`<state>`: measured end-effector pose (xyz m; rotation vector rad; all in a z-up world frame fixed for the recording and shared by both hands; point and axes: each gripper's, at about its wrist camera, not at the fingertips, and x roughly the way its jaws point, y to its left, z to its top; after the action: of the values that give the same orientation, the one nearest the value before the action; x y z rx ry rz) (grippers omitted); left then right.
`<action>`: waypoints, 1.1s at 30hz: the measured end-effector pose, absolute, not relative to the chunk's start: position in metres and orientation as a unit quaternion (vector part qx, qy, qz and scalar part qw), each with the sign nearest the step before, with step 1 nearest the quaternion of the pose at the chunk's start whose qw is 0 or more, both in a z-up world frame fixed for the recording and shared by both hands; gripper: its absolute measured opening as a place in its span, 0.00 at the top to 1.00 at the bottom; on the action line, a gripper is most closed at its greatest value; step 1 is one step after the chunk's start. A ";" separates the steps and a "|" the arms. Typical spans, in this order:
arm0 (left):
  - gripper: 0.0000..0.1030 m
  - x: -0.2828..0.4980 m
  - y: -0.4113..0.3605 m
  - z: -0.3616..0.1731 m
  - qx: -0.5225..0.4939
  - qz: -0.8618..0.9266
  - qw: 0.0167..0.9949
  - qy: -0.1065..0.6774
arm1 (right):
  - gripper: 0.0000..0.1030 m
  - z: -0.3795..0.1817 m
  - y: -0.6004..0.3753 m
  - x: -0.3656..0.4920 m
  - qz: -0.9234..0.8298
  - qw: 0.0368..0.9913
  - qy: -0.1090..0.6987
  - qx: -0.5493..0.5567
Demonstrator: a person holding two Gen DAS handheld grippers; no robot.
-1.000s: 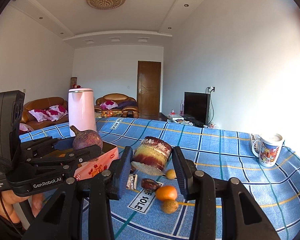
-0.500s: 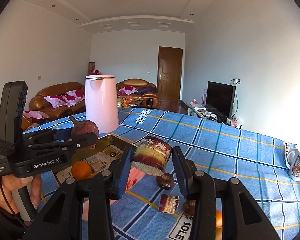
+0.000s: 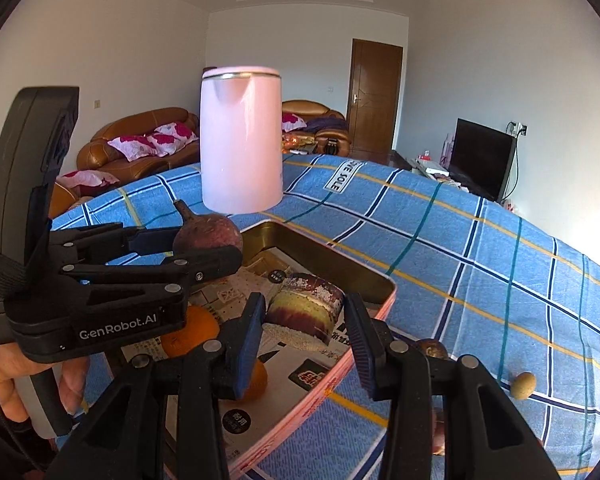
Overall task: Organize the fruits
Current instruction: 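Carry the roll and purple fruit over the tin and release both, then grasp the brown round fruit with the right gripper while the left grasps a brown roll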
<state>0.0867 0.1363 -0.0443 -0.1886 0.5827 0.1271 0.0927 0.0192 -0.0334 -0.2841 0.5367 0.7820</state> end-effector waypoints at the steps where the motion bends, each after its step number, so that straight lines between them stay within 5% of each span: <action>1: 0.50 0.087 0.137 -0.045 -0.093 0.063 0.951 0.288 | 0.58 -0.037 0.023 0.095 0.374 0.877 0.267 -0.140; 7: 0.49 0.087 0.139 -0.048 -0.095 0.074 0.948 0.294 | 0.57 -0.052 0.038 0.104 0.373 0.863 0.306 -0.149; 11: 0.46 0.079 0.134 -0.039 -0.089 0.075 0.954 0.276 | 0.39 -0.046 0.032 0.101 0.376 0.866 0.302 -0.132; 18: 0.36 0.061 0.097 -0.018 -0.073 0.043 0.966 0.243 | 0.39 -0.030 -0.043 0.082 0.348 0.890 0.277 -0.103; 27: 0.36 0.082 -0.001 -0.024 -0.021 -0.047 0.962 0.268 | 0.39 -0.047 -0.182 0.103 0.213 0.921 0.322 -0.044; 33: 0.36 0.108 -0.037 -0.043 0.000 -0.061 0.948 0.314 | 0.39 -0.052 -0.190 0.109 0.228 0.909 0.347 -0.037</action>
<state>0.1082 -0.0370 -0.0432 0.0005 0.6385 -0.1238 0.1086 -0.1900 -0.0521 -0.0769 0.7154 0.4702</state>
